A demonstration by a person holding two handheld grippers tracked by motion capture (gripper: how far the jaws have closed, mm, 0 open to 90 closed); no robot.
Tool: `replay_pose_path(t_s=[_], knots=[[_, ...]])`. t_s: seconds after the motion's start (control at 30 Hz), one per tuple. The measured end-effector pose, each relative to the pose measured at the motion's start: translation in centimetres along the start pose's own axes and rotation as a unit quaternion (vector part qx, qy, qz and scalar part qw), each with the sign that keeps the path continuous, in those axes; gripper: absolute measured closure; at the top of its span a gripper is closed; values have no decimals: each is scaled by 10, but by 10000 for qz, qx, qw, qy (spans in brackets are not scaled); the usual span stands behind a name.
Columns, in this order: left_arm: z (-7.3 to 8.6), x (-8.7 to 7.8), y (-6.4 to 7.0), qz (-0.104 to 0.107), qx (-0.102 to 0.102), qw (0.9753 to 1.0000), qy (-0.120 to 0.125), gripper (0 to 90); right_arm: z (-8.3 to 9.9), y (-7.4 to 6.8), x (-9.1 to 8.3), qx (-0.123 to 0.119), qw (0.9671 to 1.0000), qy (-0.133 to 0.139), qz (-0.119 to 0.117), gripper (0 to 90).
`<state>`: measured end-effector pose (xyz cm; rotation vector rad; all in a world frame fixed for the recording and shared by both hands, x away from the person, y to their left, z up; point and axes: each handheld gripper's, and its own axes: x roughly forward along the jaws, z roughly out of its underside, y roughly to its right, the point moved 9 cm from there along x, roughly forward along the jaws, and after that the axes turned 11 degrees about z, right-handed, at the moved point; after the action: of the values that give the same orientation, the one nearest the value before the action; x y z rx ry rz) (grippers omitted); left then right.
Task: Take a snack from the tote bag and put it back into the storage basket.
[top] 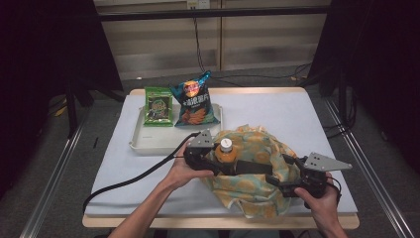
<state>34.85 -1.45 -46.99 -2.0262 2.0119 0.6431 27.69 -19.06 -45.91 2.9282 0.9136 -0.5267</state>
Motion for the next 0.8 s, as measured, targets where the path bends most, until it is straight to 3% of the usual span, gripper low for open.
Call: replay_pose_path(t_s=[0.33, 0.57, 0.8], knots=[[-4, -2, 3, -87, -121, 9999, 43, 313, 0, 0, -1, -3, 10000, 4, 9, 128], [-22, -12, 11, -103, -216, 9991, 352, 313, 0, -1, -1, -23, 10000, 27, 10, 128], [-32, -20, 13, -152, -175, 9989, 403, 313, -1, -1, -1, -11, 10000, 37, 3, 128]])
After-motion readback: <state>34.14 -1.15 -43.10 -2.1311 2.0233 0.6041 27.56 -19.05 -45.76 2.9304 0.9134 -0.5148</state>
